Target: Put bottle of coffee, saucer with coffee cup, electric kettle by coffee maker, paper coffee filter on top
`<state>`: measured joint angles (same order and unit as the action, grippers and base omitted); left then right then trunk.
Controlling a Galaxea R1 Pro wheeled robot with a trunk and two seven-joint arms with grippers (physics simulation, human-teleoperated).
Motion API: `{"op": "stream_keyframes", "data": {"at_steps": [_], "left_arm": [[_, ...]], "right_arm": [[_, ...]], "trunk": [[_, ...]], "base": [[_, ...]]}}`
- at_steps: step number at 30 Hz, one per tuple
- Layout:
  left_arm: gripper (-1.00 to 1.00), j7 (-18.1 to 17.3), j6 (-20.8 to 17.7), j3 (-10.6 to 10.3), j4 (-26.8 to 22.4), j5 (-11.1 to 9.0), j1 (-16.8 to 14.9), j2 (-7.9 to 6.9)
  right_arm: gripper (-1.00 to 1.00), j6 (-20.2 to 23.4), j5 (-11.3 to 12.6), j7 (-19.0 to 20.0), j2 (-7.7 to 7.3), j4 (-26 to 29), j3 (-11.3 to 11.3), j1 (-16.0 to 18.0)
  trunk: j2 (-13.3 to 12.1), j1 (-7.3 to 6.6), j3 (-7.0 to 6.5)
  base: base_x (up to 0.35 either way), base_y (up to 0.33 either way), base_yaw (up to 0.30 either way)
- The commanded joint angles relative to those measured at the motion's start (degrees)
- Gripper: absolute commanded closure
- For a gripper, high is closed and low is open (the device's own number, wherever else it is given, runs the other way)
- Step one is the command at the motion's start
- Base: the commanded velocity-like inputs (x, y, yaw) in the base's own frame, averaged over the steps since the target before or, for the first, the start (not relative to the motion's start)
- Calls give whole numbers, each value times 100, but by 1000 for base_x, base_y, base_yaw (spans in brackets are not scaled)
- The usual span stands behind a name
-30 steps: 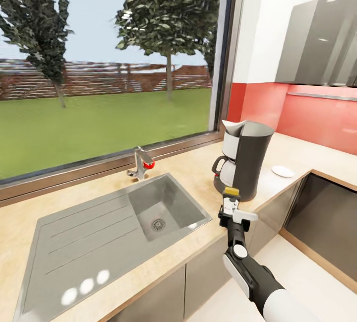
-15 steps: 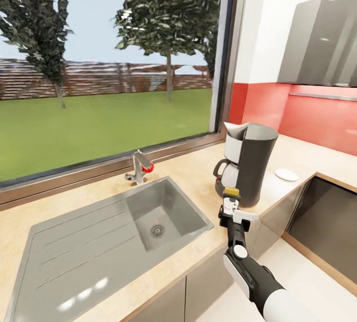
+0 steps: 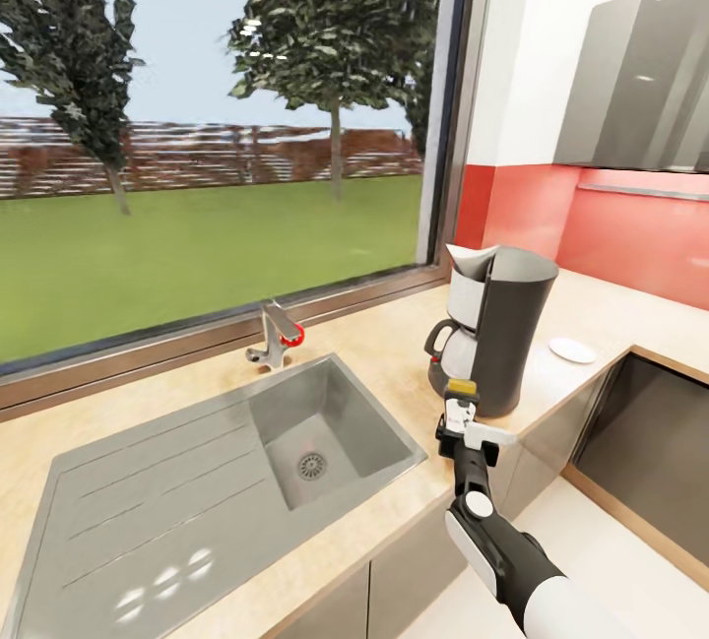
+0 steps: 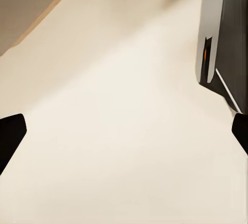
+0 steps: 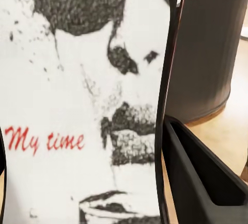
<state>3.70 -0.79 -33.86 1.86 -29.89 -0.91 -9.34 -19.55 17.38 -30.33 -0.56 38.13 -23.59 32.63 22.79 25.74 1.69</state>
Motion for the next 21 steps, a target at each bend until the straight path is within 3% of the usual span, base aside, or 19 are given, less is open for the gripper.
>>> {"op": "stream_keyframes", "data": {"at_steps": [1, 21], "left_arm": [[-100, 8, -9, -49, 6, -45, -5, 18], [-100, 8, -18, -50, 8, -44, -5, 64]], "right_arm": [[100, -40, 64, -34, -6, -5, -40, 12], [100, -40, 71, -34, 1, -254, -40, 14]], "trunk": [[13, 4, 13], [13, 4, 13]], "base": [[25, 0, 0], [56, -23, 0]]}}
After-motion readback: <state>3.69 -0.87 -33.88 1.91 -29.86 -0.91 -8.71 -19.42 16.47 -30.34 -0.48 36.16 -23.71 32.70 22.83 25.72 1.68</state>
